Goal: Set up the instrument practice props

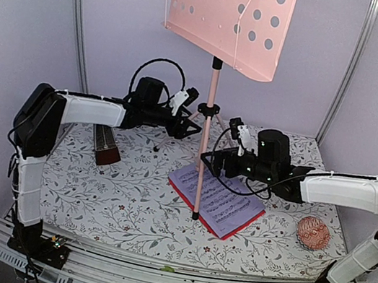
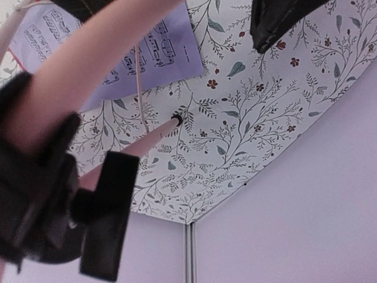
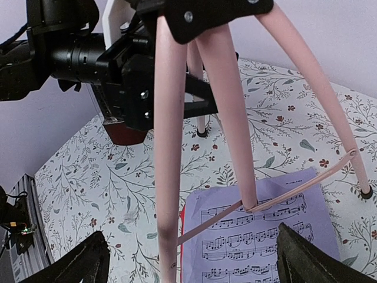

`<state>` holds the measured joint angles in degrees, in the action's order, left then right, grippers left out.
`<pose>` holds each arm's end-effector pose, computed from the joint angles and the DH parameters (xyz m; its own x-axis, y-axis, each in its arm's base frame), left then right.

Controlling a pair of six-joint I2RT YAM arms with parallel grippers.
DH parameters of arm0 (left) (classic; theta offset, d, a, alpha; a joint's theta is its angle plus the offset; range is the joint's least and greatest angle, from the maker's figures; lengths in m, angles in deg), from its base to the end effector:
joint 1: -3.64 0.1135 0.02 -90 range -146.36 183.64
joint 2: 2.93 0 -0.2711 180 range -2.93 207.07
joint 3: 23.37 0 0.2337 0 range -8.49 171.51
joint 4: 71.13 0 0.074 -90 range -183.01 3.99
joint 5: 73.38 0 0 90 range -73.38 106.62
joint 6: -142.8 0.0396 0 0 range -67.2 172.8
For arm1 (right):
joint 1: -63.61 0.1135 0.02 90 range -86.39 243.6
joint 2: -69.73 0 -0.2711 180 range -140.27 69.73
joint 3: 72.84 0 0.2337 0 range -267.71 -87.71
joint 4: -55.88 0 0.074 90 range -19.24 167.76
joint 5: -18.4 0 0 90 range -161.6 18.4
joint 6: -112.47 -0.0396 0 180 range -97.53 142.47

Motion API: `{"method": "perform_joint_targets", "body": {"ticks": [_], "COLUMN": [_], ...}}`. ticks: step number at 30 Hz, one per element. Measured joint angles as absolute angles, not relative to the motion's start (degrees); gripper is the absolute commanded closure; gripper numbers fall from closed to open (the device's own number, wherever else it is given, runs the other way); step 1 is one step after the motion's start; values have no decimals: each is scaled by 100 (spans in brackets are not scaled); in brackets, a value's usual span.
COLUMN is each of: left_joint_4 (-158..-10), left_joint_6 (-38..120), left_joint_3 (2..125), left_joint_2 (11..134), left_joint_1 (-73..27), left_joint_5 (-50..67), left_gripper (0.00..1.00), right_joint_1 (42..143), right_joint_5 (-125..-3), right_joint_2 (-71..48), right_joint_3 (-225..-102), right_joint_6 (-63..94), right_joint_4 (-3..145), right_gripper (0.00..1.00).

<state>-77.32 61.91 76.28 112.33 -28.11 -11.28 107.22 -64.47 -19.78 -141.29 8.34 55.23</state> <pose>0.3831 -0.2589 0.2553 -0.1797 0.2757 -0.9443 0.8740 0.4854 -0.0246 0.2442 0.2394 0.2611 -0.4325 -0.0775 -0.8983 -0.6837 0.6776 0.2708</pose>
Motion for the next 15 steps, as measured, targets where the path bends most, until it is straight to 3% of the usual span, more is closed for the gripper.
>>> {"method": "perform_joint_targets", "body": {"ticks": [6,10,15], "left_joint_4": [-8036,-7938,-7833], "left_joint_6": [6518,6807,7174], "left_joint_3": [7987,7772,6909], "left_joint_2": [11622,11469,10754], "left_joint_1": [-2807,-2804,-2925], "left_joint_5": [-1204,-981,-363], "left_gripper": [72,86,97], "right_joint_1": [10812,10812,10753], "right_joint_5": [-6707,-6823,-6838], "right_joint_2": [-2394,-2704,-2901], "right_joint_3": [-14158,-14389,-14658], "right_joint_6": [585,539,539], "right_joint_4": [5437,5496,5538], "right_gripper": [1,1,1]}}
